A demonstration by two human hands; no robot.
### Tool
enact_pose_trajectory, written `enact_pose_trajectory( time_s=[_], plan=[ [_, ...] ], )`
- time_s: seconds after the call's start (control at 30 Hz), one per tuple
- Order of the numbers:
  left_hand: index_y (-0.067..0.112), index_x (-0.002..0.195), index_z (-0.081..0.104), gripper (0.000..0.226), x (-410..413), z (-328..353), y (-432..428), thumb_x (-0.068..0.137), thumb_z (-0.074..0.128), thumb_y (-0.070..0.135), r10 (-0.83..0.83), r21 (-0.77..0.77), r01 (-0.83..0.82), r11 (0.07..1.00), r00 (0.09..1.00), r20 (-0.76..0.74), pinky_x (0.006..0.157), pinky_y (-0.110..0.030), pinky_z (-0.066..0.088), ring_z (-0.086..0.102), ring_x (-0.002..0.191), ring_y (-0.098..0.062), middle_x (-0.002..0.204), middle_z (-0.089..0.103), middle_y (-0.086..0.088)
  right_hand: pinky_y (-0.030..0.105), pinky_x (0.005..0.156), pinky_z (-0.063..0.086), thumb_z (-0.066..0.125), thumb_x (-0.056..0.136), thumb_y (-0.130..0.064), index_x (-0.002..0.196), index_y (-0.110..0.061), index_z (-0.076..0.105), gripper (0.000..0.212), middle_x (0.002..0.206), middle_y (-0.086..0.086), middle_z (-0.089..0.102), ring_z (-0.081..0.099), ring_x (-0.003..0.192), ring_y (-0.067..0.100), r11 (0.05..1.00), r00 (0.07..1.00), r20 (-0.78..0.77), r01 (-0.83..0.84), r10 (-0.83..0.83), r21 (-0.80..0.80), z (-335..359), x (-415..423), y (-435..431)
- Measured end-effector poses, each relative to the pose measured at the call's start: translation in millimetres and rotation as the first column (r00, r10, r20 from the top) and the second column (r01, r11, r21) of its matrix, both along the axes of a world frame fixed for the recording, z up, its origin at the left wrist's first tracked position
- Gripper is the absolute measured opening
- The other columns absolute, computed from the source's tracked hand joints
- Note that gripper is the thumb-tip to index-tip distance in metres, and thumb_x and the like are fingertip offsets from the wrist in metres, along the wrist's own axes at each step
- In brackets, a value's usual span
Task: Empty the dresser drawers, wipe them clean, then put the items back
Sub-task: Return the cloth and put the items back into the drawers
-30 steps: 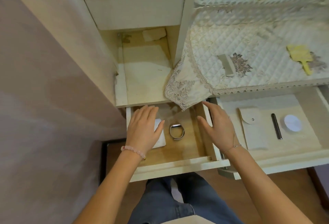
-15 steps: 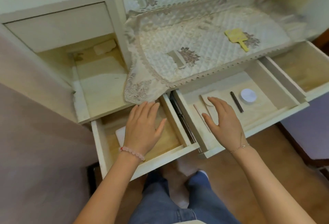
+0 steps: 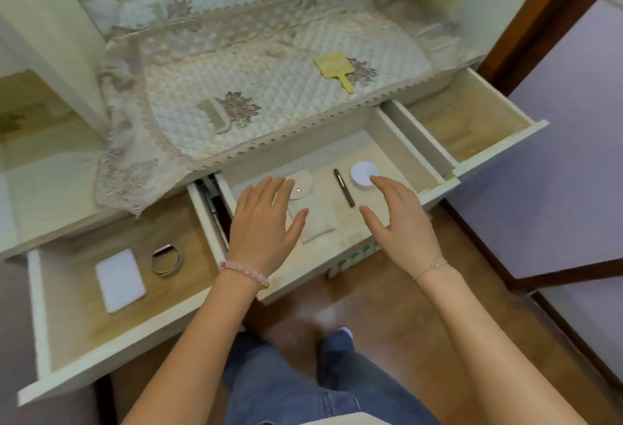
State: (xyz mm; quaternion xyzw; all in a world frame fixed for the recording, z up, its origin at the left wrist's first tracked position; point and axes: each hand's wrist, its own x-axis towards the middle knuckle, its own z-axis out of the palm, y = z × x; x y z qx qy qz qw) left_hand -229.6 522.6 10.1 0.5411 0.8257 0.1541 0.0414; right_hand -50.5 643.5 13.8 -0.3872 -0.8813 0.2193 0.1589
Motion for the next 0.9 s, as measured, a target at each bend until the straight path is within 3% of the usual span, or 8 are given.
enact_pose_trajectory(
  time_s=[0.23,0.4,0.9],
  plan=[
    [0.011,0.135,0.044,0.050,25,-2,31,0.094,0.043,0.041,0.048,-0.023,-0.048,0.999,0.999,-0.005,0.113,-0.041,0.022,0.035,0.134,-0.024,0.139,0.047,-0.007,0.017,0.103,0.023,0.053,0.092,-0.030,0.137,-0.013,0.040,0.050,0.139,0.002,0.045,0.038,0.129,0.017,0.999,0.999,0.007,-0.041,0.041,-0.015,-11,24,43],
    [0.011,0.134,0.045,0.049,12,-8,49,0.094,0.045,0.039,0.099,-0.040,-0.099,0.994,0.995,0.000,0.112,-0.041,0.022,0.036,0.134,-0.025,0.138,0.048,-0.007,0.021,0.104,0.026,0.054,0.092,-0.030,0.137,-0.012,0.041,0.050,0.139,0.002,0.046,0.040,0.129,0.018,0.997,0.998,-0.006,-0.068,0.068,-0.040,-18,11,75],
    [0.009,0.133,0.046,0.049,-82,-23,133,0.093,0.047,0.038,0.228,-0.064,-0.225,0.972,0.973,0.038,0.112,-0.042,0.024,0.037,0.133,-0.025,0.136,0.049,-0.008,0.029,0.106,0.030,0.051,0.093,-0.029,0.139,-0.013,0.038,0.050,0.140,0.004,0.044,0.038,0.130,0.020,0.967,0.967,0.072,-0.238,0.245,-0.094,-30,-126,180]
  ],
)
